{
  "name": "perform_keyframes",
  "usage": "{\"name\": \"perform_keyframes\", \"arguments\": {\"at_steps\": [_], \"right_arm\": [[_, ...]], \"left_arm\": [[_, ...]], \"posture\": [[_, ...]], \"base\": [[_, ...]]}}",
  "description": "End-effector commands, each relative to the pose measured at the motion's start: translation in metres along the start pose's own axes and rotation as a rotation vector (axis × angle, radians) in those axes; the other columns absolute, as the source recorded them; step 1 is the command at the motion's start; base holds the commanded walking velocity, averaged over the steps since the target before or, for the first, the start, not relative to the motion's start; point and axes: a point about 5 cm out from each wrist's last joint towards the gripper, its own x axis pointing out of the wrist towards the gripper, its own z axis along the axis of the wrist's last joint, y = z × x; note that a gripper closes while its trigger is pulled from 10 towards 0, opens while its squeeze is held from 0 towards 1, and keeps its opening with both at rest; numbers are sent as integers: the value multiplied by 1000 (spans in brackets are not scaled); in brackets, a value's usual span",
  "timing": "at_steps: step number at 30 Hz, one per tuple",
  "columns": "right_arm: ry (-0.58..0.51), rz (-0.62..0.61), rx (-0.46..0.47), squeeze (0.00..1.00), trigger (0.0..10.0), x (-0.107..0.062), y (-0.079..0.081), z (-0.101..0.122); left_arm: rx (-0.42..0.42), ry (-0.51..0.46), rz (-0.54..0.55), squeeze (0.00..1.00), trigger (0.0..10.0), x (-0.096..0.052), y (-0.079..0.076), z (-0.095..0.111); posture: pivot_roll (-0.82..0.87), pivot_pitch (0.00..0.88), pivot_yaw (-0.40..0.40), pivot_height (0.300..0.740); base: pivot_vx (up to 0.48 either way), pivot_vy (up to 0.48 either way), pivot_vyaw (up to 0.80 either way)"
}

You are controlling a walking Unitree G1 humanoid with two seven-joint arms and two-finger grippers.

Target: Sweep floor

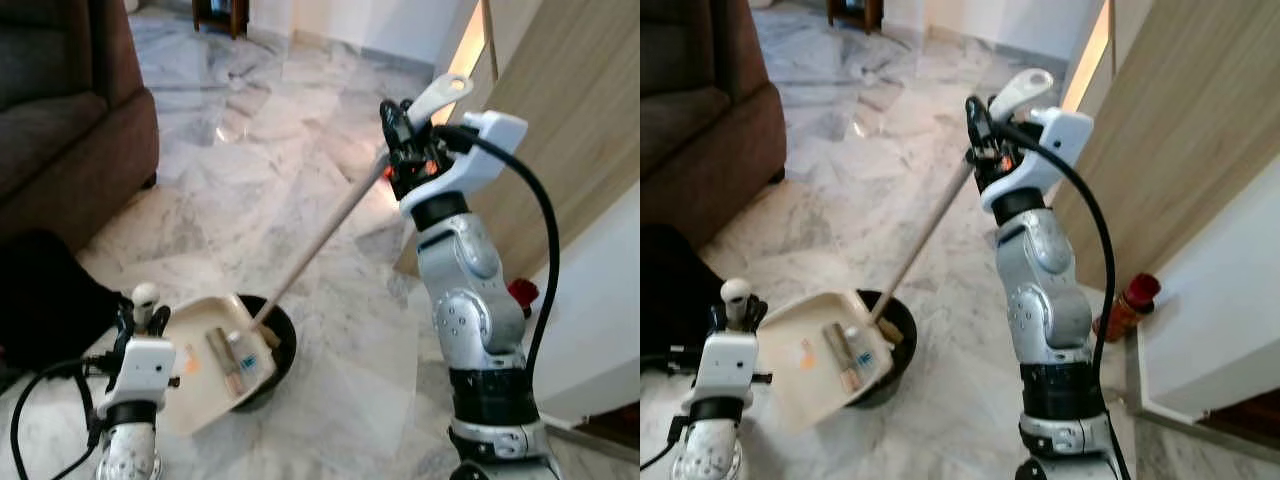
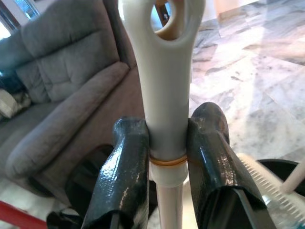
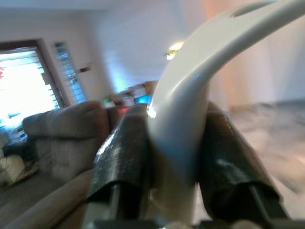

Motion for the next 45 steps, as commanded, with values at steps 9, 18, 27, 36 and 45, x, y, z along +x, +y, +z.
{"name": "perform_keyframes", "arguments": {"at_steps": [9,18,27,36,45], "right_arm": [[-80,14,-4,0,10000,2,4,18],[-86,16,-3,0,10000,2,5,19],[-86,18,-5,0,10000,2,10,17],[-127,128,-112,0,10000,-1,36,20],[-208,172,-177,0,10000,-4,59,26]], "left_arm": [[12,-36,7,0,10000,1,2,5],[13,-38,12,0,10000,1,2,6],[6,-57,8,0,10000,1,2,8],[2,-55,-1,0,10000,1,1,8],[-2,-57,-7,0,10000,1,0,8]], "posture": [[176,113,-113,740],[176,113,-113,740],[177,115,-113,740],[178,122,-110,740],[180,126,-109,740]], "base": [[271,0,176],[270,0,0],[148,0,0],[0,0,0],[0,0,0]]}}
